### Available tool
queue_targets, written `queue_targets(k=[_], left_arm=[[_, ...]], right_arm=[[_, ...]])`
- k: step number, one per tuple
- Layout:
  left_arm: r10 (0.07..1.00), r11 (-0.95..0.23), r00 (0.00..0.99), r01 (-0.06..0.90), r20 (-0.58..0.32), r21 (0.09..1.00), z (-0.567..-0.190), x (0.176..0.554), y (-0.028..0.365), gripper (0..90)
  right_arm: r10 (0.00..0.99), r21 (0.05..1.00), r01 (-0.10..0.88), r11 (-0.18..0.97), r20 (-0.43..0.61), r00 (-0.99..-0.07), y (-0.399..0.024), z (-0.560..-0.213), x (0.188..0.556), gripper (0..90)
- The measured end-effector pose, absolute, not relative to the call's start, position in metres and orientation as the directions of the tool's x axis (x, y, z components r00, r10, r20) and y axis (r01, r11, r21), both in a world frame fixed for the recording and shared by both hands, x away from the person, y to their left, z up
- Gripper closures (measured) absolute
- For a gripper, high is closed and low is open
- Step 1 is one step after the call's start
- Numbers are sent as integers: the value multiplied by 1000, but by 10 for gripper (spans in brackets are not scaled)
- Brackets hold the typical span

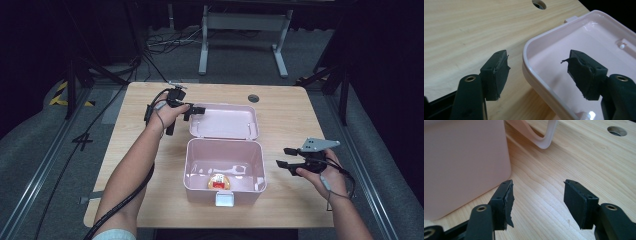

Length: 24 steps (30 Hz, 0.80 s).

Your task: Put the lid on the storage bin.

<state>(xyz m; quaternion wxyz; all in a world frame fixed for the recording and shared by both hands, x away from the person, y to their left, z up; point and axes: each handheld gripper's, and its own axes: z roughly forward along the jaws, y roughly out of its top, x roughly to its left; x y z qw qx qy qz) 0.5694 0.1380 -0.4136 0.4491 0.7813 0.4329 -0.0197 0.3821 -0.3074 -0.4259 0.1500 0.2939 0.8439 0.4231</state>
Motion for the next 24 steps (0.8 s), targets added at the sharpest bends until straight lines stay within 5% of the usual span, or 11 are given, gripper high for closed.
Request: queue_targets(k=[4,9,24], left_arm=[[657,-234,630,693,-415,682,-414,569,135,370],[669,-289,657,661,-348,693,-410,568,130,560],[701,-289,666,591,-254,753,-385,561,129,706]], right_arm=[[626,804,375,461,4,-780,-310,-426,381,421],[628,811,375,449,13,-779,-311,-425,381,421],[624,812,370,452,9,-781,-309,-424,381,423]])
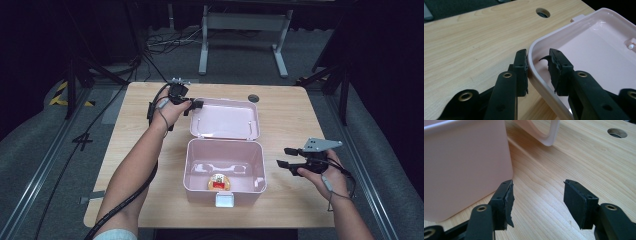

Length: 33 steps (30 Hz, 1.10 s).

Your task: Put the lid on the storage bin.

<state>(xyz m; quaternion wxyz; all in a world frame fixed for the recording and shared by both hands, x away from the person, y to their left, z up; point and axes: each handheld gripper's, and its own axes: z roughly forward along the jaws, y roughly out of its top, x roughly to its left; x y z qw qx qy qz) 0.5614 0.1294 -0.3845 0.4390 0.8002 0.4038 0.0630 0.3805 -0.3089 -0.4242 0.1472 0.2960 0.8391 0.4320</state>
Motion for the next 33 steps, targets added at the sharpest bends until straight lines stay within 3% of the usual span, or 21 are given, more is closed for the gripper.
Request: queue_targets(k=[33], left_arm=[[712,-248,693,396,-112,884,-316,521,135,765]], right_arm=[[619,827,357,434,14,-785,-308,-421,380,440]])
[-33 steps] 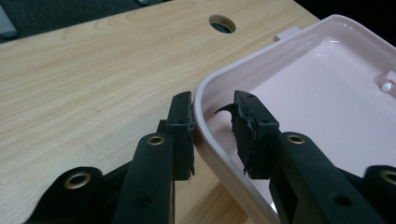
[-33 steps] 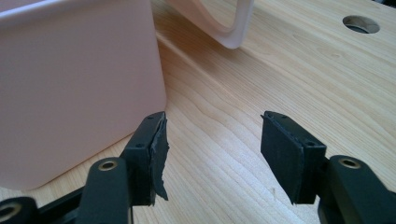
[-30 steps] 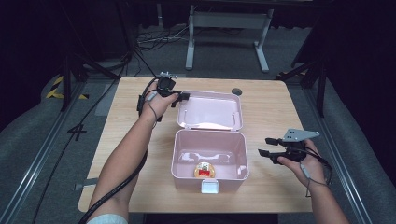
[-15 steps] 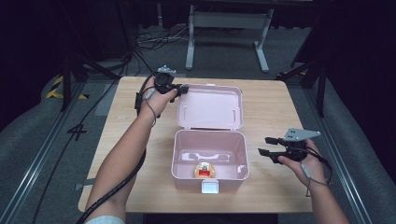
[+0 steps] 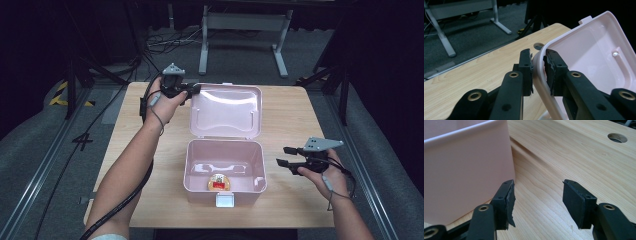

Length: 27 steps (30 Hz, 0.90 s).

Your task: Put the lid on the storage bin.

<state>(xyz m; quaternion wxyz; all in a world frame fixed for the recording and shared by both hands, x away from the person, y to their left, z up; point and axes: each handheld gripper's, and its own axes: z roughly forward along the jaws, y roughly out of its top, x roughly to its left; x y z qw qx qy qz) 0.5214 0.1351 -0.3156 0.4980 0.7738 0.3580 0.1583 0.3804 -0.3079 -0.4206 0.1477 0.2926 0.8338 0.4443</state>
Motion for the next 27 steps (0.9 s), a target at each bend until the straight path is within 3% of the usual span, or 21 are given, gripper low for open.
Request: queue_targets(k=[22,27], left_arm=[[690,-228,721,299,-63,927,-287,479,142,765],[688,-233,725,262,-32,937,-282,465,142,758]], right_arm=[[594,832,333,445,4,-804,-300,-417,381,447],[574,855,332,399,50,-818,-297,-412,380,448]])
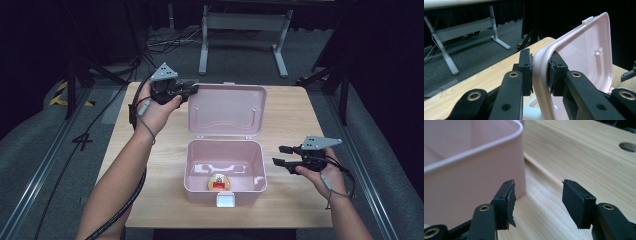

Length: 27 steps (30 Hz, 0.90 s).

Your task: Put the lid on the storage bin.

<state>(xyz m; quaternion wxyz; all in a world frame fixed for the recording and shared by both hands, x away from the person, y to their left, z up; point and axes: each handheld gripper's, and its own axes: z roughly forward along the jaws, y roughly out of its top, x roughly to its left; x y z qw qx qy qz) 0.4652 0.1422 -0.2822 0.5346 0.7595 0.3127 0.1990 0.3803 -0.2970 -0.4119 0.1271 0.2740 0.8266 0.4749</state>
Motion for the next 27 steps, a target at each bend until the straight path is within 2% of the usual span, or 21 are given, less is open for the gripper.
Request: queue_targets(k=[18,27], left_arm=[[653,-239,757,184,18,953,-275,424,146,716],[634,-242,772,143,45,960,-277,404,149,698]], right_arm=[[530,888,303,346,81,-844,-286,-393,368,474],[470,879,284,383,79,-879,-283,-379,357,786]])
